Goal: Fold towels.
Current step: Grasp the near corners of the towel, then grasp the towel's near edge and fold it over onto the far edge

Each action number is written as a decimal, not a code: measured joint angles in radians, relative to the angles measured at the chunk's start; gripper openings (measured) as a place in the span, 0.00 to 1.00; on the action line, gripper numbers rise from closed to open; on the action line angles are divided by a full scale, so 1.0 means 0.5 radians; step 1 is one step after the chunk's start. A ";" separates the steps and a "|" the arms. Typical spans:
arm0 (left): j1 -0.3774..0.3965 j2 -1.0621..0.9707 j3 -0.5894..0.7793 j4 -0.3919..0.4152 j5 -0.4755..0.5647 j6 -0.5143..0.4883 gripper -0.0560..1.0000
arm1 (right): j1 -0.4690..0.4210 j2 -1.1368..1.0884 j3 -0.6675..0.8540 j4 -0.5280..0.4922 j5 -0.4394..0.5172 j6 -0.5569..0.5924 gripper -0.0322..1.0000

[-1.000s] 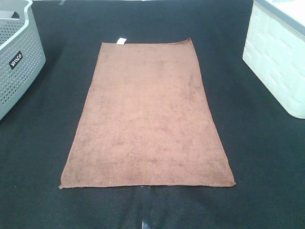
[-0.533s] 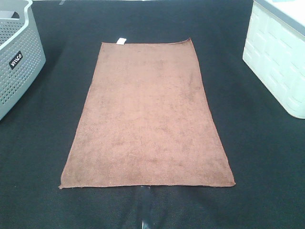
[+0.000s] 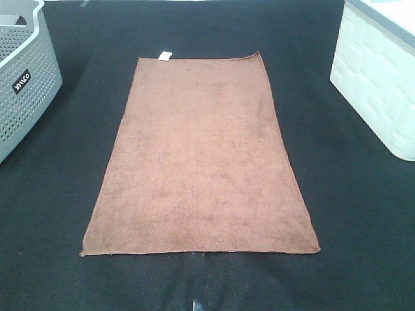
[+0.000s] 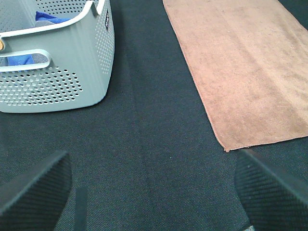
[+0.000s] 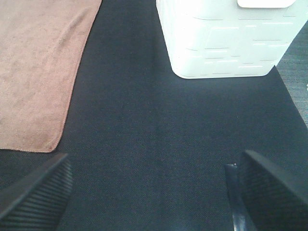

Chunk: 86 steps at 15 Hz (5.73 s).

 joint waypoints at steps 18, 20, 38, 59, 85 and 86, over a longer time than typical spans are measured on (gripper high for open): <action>0.000 0.000 0.000 0.000 0.000 0.000 0.88 | 0.000 0.000 0.000 0.000 0.000 0.000 0.91; 0.000 0.000 0.000 0.000 0.000 0.000 0.88 | 0.000 0.000 0.000 0.000 0.000 0.000 0.91; 0.000 0.166 -0.028 -0.074 -0.448 -0.010 0.88 | 0.000 0.168 -0.028 -0.002 -0.092 0.002 0.90; 0.000 3.264 -0.124 -2.304 -1.044 1.400 0.88 | 0.000 3.138 -0.322 1.278 -1.022 -0.736 0.89; -0.312 3.696 -0.426 -2.332 -0.986 1.470 0.05 | 0.266 3.588 -0.468 2.074 -0.928 -1.128 0.05; -0.312 3.556 -0.422 -1.972 -0.906 1.160 0.05 | 0.266 3.486 -0.468 1.874 -0.780 -0.932 0.05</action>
